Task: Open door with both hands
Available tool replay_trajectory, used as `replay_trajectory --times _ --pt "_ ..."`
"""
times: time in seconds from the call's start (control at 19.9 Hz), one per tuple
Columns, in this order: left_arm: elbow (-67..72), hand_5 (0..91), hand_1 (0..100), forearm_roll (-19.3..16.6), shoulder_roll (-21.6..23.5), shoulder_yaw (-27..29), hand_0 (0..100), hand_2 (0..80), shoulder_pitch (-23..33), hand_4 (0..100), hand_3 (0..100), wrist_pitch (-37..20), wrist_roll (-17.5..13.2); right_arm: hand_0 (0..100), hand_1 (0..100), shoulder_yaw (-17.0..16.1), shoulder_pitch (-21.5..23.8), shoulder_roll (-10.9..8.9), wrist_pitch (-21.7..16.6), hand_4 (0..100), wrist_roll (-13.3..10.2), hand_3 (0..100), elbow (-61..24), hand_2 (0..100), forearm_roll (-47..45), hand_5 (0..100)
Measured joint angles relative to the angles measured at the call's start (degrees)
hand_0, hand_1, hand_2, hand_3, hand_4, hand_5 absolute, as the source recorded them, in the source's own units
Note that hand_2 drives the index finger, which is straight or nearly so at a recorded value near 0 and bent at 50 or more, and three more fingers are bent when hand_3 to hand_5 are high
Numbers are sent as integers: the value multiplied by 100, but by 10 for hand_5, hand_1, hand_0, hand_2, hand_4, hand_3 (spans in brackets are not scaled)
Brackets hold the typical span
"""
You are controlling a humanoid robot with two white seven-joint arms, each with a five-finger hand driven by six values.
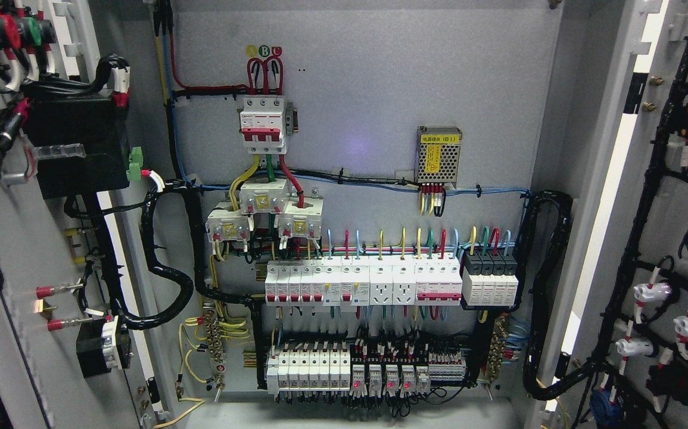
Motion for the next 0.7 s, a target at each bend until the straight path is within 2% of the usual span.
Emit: replay_trajectory --times 0.4,0.7 --pt "0 0 0 0 0 0 0 0 0 0 0 0 0 0 0 49 -82 187 0 0 0 0 232 0 154 0" --pt "0 0 0 0 0 0 0 0 0 0 0 0 0 0 0 44 -112 256 0 0 0 0 312 0 181 0"
